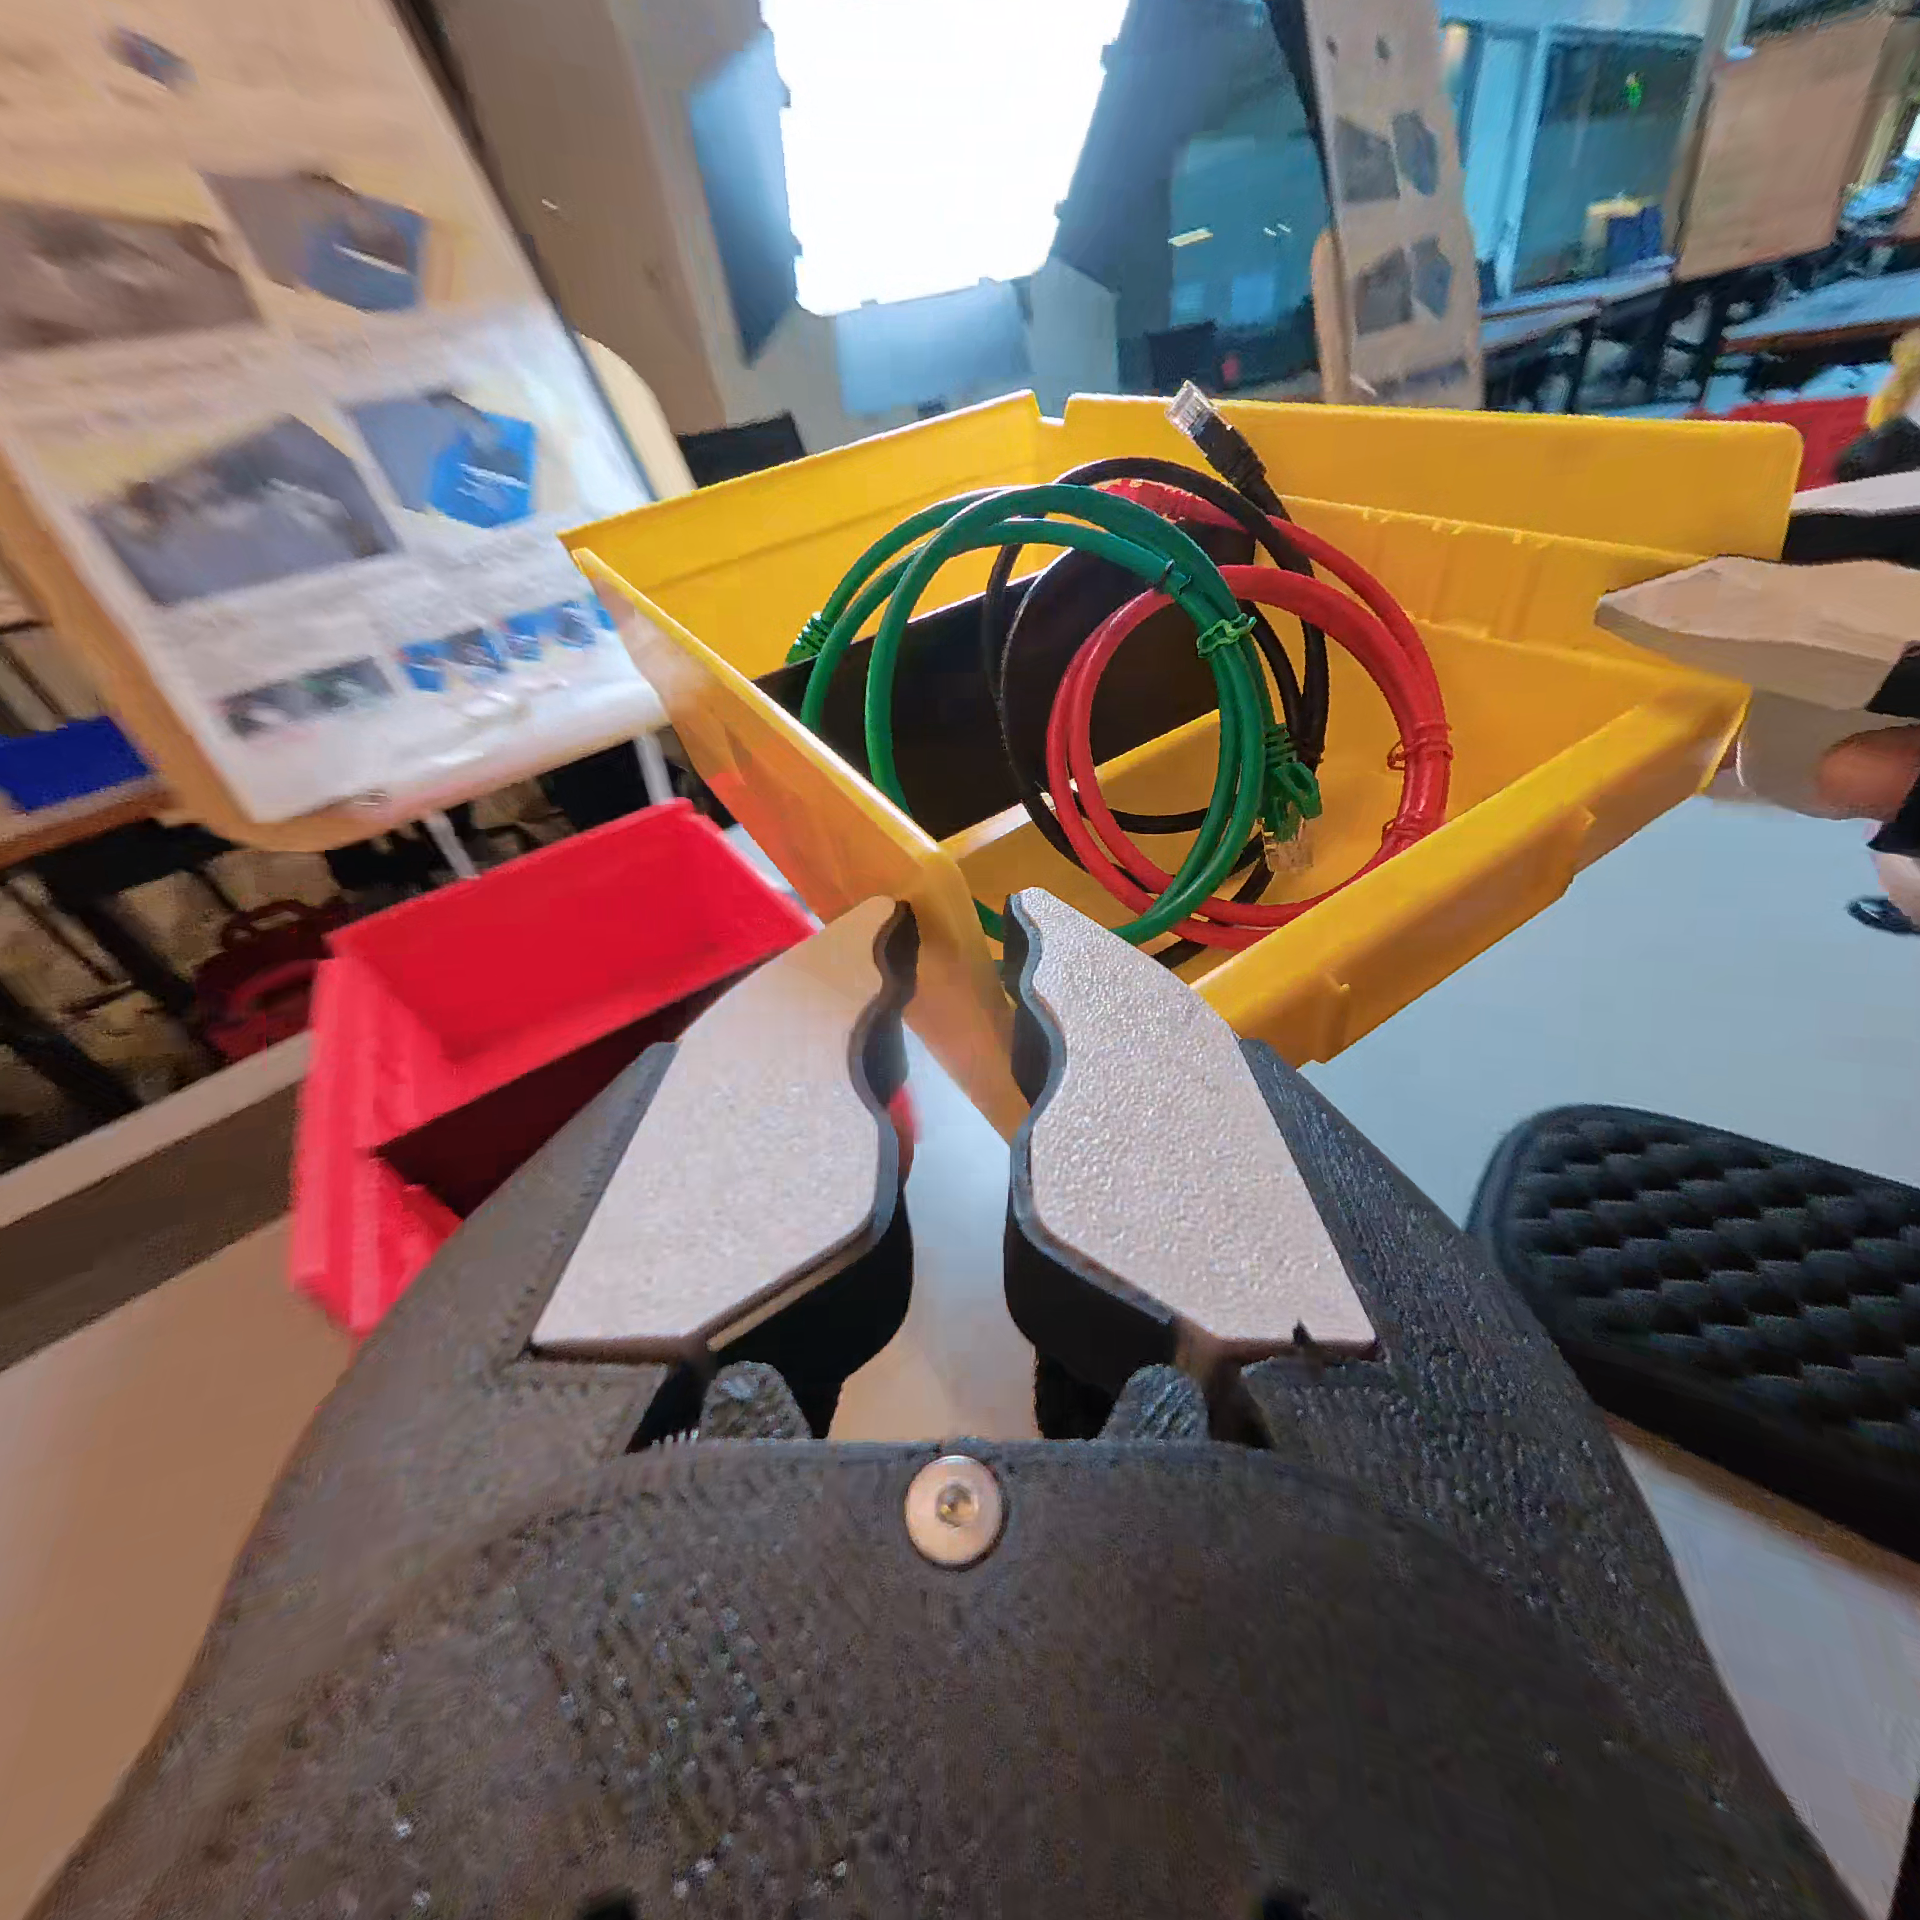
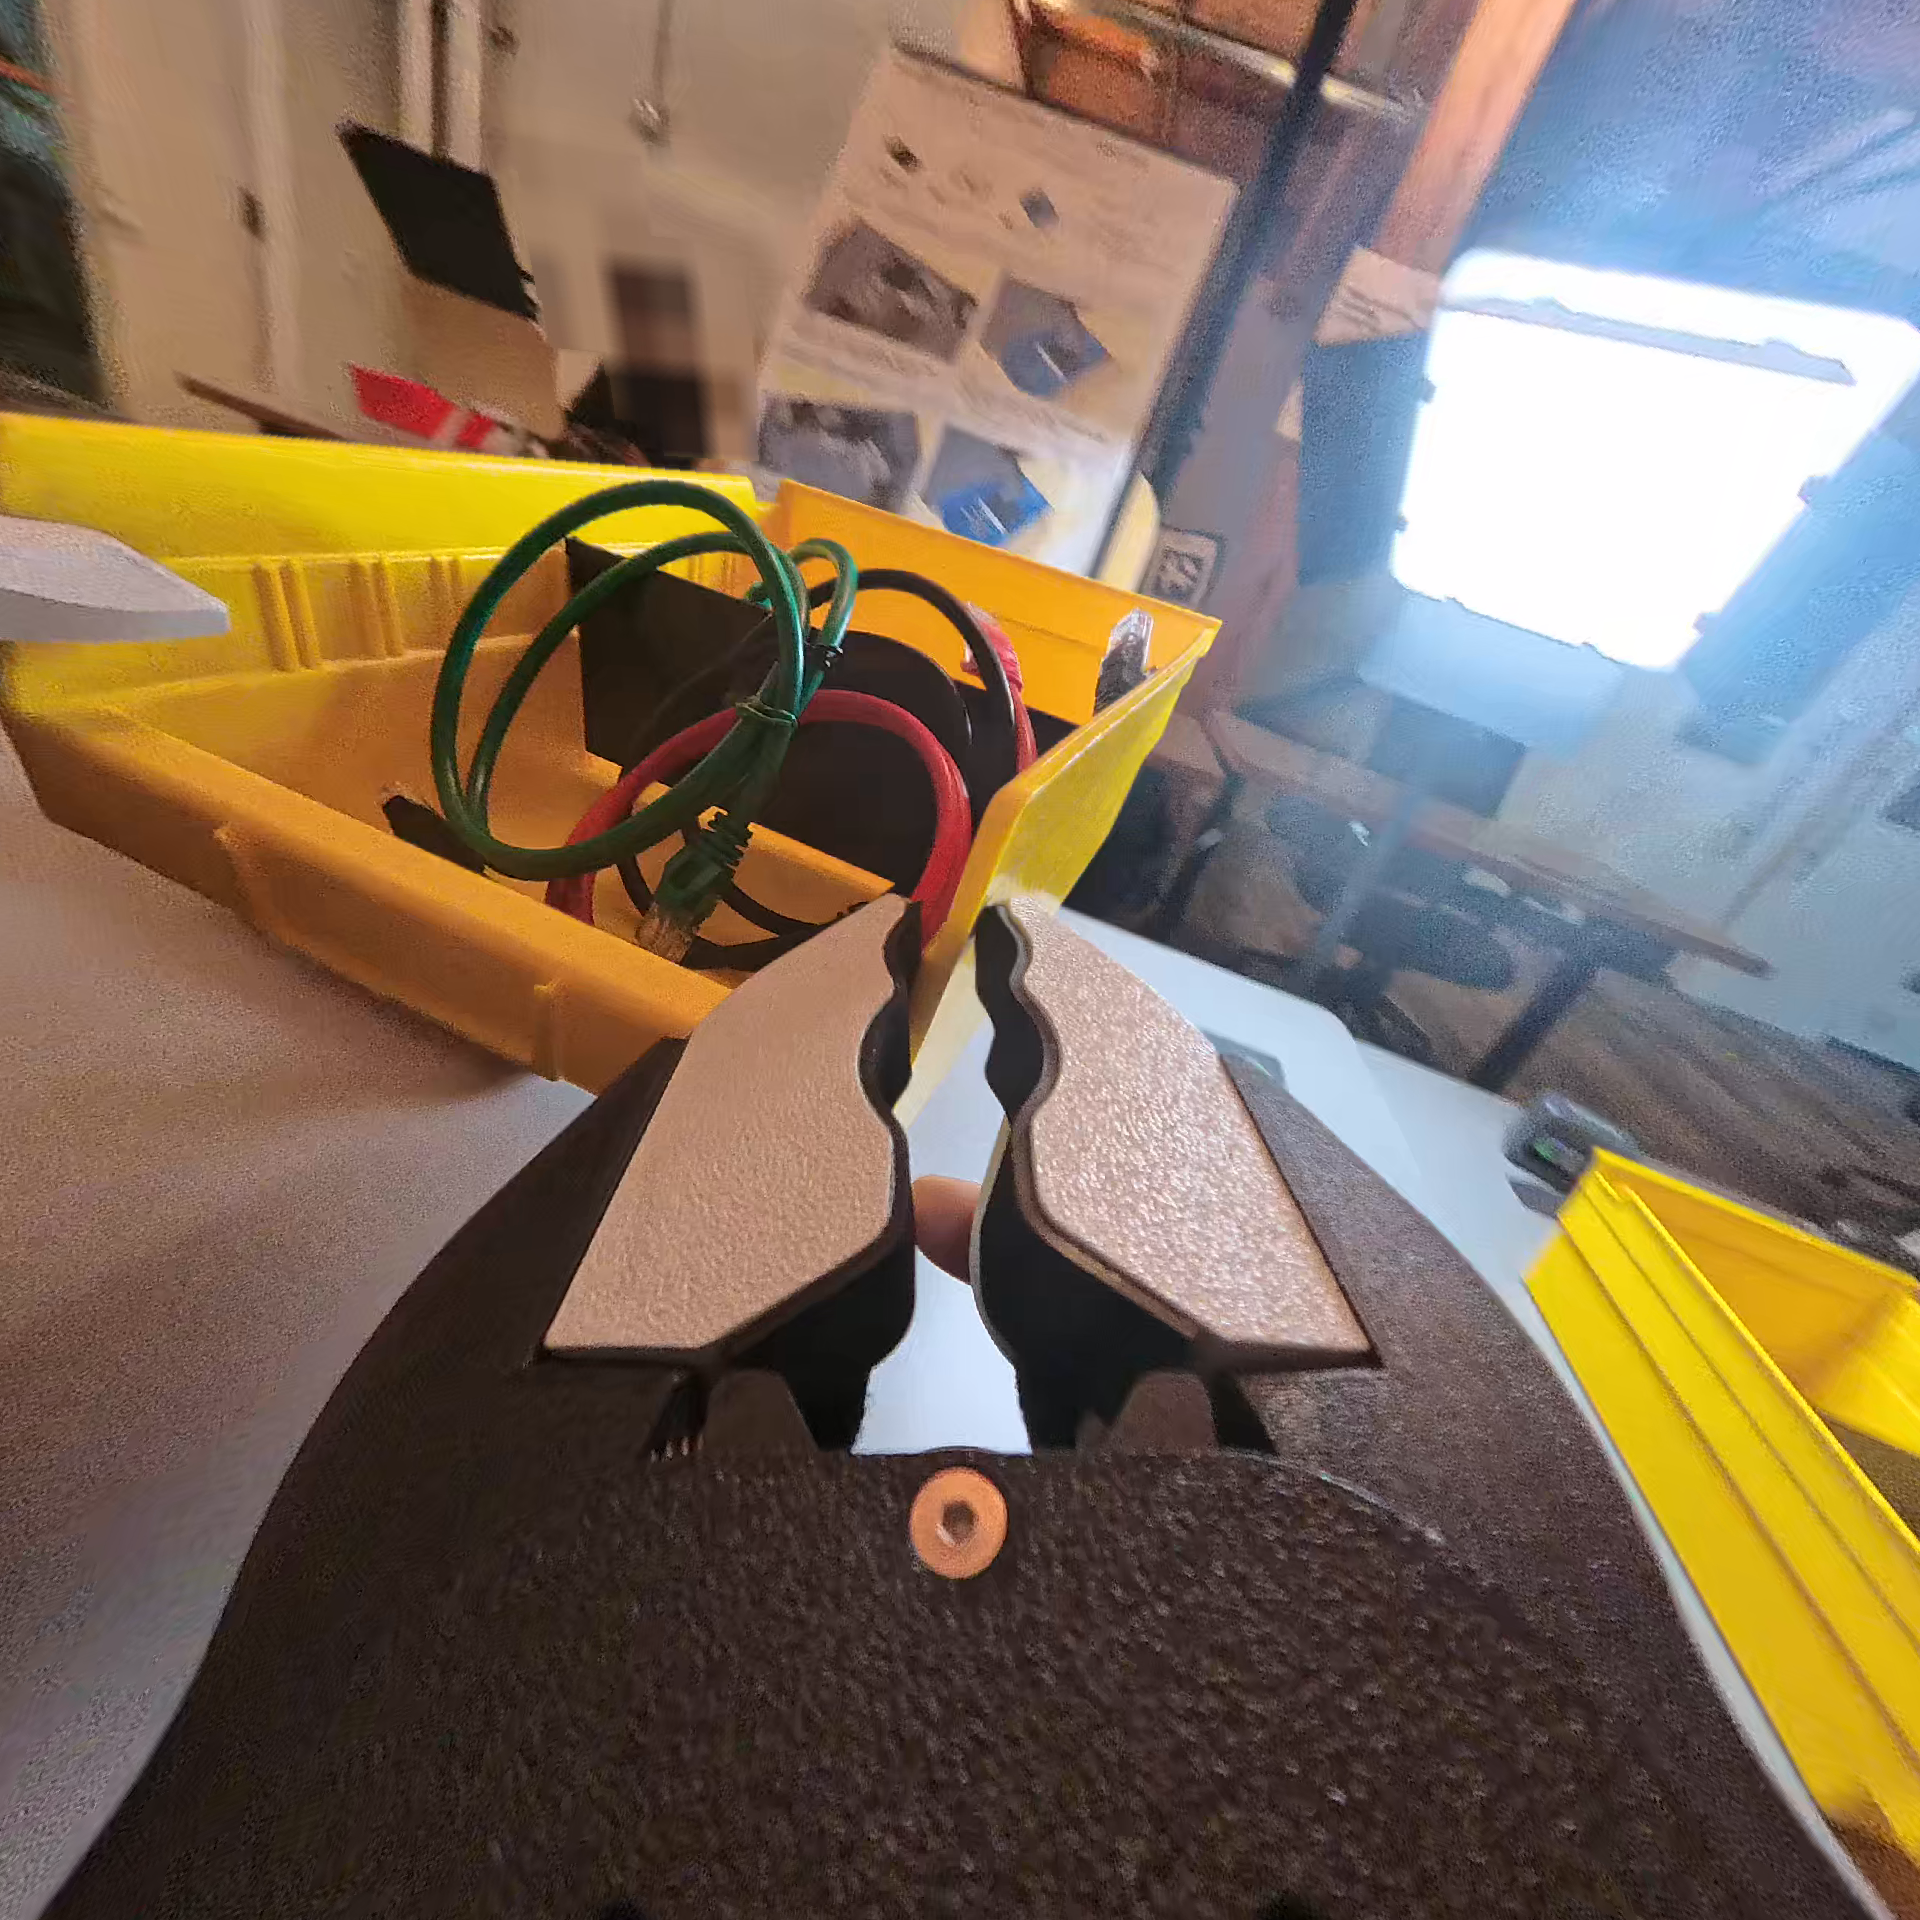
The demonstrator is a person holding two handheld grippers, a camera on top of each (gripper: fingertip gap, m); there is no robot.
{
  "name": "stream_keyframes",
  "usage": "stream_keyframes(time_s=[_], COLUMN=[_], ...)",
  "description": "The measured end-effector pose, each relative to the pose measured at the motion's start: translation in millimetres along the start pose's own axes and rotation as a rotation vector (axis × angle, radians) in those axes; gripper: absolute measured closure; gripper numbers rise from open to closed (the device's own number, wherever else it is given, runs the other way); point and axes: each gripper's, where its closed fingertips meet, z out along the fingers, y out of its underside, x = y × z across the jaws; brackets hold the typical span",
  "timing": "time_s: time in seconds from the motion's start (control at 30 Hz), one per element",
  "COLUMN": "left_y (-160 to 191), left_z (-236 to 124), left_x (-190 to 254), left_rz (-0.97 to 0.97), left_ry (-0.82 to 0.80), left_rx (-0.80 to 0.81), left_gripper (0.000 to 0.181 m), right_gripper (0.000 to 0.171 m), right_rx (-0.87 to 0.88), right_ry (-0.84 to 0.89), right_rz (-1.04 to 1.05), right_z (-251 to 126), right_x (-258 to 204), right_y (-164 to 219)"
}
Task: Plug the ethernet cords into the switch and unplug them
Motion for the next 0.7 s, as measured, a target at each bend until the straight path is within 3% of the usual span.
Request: stream_keyframes(time_s=[0.17, 0.3, 0.5, 0.7], left_y=[-9.3, 4.9, 66.3, 150.8], left_z=[-89.2, -162.6, -220.4, -206.0], left_x=[-103.7, -182.3, -250.1, -276.5], left_rz=[-0.015, 0.022, 0.023, -0.050], left_ry=[-0.242, -0.400, -0.457, -0.456], left_rx=[0.010, -0.078, -0.199, -0.266], left_gripper=[0.166, 0.164, 0.163, 0.164], right_gripper=[0.162, 0.161, 0.161, 0.161], right_rx=[0.120, 0.135, 0.052, -0.076], right_ry=[-0.244, -0.449, -0.610, -0.623], right_rz=[0.023, 0.071, 0.133, 0.172], right_z=[68.7, 124.1, 169.3, 200.5], right_x=[-104.0, -209.6, -330.9, -368.2], right_y=[-63.6, -81.0, -42.7, 22.3])
